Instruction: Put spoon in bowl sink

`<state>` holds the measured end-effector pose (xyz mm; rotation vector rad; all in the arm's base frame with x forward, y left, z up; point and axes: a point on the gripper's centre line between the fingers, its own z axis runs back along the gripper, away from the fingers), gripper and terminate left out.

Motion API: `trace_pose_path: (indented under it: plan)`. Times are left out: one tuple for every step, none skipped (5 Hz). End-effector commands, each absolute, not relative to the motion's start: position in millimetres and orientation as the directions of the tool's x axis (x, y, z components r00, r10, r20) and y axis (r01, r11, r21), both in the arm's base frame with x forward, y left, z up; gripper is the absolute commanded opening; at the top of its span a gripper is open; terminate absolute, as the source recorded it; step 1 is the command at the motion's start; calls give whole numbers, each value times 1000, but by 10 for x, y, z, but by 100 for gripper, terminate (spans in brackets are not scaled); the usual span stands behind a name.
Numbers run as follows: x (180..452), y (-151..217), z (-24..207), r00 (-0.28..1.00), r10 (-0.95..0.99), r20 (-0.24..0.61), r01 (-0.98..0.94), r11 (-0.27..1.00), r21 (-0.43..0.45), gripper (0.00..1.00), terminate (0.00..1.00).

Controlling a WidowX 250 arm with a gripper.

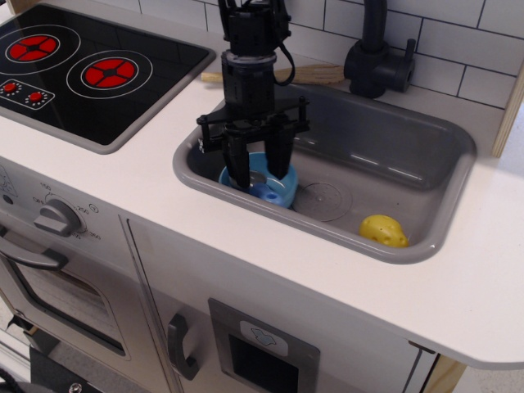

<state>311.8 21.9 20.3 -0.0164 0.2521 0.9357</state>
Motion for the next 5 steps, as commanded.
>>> trace_pose_path:
  plan:
    - [3186, 297, 435, 626, 765, -152, -769, 638, 43, 100, 0]
    - [3215, 331, 606, 631, 774, -50, -775, 632, 12, 100, 0]
    - [3230, 358, 833, 595, 783, 183, -792, 610, -37, 100, 0]
    - [3230, 358, 833, 595, 783, 183, -792, 610, -37, 100, 0]
    - [3230, 358, 833, 595, 783, 183, -792, 610, -37, 100, 100]
